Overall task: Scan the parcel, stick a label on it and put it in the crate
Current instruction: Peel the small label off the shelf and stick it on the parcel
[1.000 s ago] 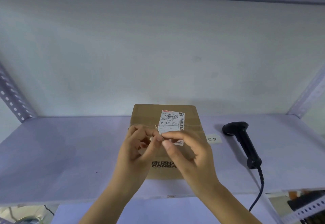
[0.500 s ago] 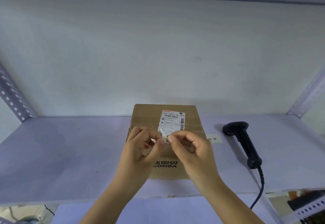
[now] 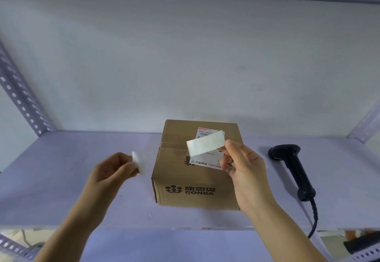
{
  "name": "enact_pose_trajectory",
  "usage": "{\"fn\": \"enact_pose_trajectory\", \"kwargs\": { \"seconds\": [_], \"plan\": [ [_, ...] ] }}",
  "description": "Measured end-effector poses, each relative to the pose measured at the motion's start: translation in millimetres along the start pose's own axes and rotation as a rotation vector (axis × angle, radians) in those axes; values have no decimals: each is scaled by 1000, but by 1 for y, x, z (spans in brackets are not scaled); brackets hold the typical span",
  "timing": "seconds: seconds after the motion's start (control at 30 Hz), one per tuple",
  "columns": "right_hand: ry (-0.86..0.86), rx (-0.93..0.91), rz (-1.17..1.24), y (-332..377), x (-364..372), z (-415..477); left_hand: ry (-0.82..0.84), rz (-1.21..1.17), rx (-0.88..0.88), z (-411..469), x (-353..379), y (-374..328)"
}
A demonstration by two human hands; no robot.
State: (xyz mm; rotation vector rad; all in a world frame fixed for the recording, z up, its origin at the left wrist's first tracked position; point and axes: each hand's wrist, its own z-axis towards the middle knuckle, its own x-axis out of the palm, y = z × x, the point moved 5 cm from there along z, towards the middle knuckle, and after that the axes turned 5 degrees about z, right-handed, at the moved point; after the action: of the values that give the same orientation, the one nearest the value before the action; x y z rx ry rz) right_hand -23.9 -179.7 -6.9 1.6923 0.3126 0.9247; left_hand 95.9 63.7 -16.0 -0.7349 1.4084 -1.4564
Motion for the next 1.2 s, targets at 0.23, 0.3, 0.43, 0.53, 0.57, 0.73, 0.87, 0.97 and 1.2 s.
{"fn": "enact_pose_trajectory", "kwargs": {
  "seconds": [0.23, 0.3, 0.43, 0.53, 0.57, 0.73, 0.87, 0.97, 1.2],
  "plan": [
    [0, -16, -8, -4, -3, 1, -74, 485, -197, 17, -61, 74],
    [24, -25, -12, -4, 0, 0, -13, 636, -234, 21, -63, 96],
    [40, -32, -29, -4, 4, -1, 56, 774, -228, 26, -58, 115],
    [38, -38, -41, -4, 4, -1, 61, 885, -222, 31, -60, 110],
    [35, -40, -45, -3, 4, -1, 65, 917, -226, 31, -61, 107],
    [25, -81, -59, -2, 2, -2, -131, 970, -112, 32, -62, 48],
    [1, -185, -112, 6, 4, -6, -192, 656, 189, 5, -18, -58],
    [-56, -247, -202, 9, 8, -10, 74, 406, 202, -17, 41, -98],
    [-120, -558, -375, 23, 15, -32, -64, 288, 213, -20, 97, -89]
  ]
}}
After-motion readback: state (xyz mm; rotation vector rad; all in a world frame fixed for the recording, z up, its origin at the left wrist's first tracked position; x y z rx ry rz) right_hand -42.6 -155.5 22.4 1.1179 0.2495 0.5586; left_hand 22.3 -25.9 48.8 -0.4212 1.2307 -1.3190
